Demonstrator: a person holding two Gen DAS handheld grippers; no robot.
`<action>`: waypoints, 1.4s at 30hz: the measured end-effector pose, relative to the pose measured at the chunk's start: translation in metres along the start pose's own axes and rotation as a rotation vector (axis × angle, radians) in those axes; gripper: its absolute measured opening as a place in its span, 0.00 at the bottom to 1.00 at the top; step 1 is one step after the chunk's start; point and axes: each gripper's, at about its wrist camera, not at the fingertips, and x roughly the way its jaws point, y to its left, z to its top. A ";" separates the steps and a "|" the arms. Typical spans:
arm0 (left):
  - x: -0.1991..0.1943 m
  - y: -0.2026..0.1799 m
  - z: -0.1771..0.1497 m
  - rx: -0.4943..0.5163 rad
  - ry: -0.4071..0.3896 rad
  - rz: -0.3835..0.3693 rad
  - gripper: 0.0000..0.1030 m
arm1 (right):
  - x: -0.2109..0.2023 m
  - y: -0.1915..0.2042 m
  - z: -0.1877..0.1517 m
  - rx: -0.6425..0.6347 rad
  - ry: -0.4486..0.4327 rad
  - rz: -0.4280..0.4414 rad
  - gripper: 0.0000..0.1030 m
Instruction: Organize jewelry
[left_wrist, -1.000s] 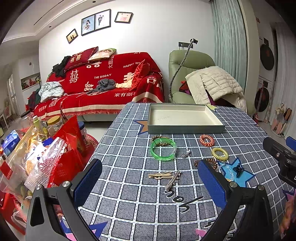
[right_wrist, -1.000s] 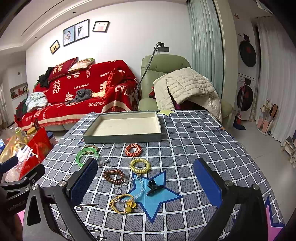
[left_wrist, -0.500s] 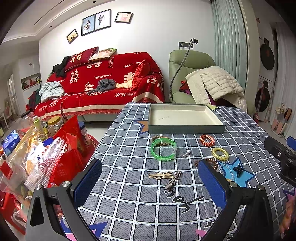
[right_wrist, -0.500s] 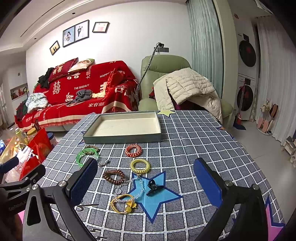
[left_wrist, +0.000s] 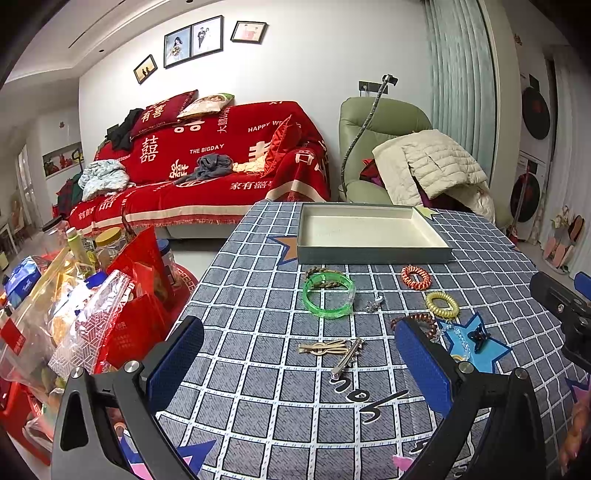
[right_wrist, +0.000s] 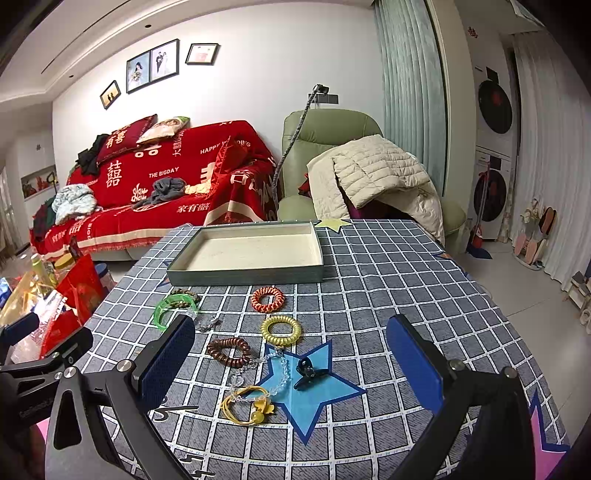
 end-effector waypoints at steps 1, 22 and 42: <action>0.001 0.000 0.000 0.000 0.000 0.001 1.00 | 0.000 0.000 0.000 0.000 0.000 0.000 1.00; 0.001 0.001 0.000 -0.002 0.003 0.001 1.00 | 0.000 0.000 -0.001 0.001 0.000 0.000 1.00; 0.006 -0.003 -0.002 0.003 0.016 -0.003 1.00 | 0.002 0.004 -0.002 -0.001 0.006 0.004 1.00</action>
